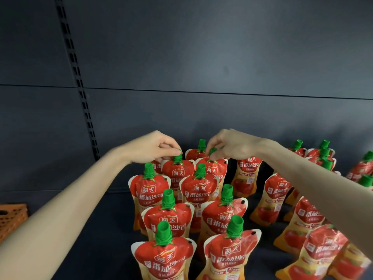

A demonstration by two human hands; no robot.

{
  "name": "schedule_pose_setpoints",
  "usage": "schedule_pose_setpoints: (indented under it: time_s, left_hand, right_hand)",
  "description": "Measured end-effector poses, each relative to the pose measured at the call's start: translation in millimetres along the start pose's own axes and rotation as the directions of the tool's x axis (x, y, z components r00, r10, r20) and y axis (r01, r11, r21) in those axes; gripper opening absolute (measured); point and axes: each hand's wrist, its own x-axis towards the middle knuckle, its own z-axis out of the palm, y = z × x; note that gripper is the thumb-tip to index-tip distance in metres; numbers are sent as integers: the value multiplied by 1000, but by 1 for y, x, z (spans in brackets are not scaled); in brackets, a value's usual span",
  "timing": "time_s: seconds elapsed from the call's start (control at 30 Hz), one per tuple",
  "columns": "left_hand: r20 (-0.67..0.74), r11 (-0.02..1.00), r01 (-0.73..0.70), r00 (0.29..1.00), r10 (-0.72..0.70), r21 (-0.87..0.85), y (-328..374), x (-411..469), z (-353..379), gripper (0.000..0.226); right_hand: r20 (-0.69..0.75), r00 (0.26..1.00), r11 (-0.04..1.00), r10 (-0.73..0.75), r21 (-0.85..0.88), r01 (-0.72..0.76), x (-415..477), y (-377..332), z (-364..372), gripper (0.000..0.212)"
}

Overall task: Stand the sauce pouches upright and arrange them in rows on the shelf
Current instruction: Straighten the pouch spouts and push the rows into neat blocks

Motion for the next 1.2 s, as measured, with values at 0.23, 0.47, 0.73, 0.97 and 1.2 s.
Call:
schedule_pose_setpoints:
  time_s: [0.23, 0.47, 0.73, 0.97, 1.2]
  left_hand:
    - [-70, 997, 32, 997, -37, -66, -12, -8, -12, 16]
    - [-69, 998, 26, 997, -29, -49, -15, -12, -14, 13]
    - [-53, 998, 27, 998, -30, -59, -17, -11, -14, 14]
    - [-44, 999, 20, 999, -22, -50, -17, -12, -14, 16]
    - [-63, 998, 7, 998, -11, -61, -19, -11, -12, 14]
  right_hand:
    - [-23, 999, 999, -39, 9, 39, 9, -3, 6, 20]
    - [-1, 998, 998, -59, 38, 59, 14, -3, 7, 19]
    - [35, 998, 995, -58, 81, 55, 14, -4, 6, 20]
    - [61, 997, 996, -53, 72, 49, 15, -5, 5, 20]
    - [56, 997, 997, -52, 53, 49, 14, -4, 4, 19]
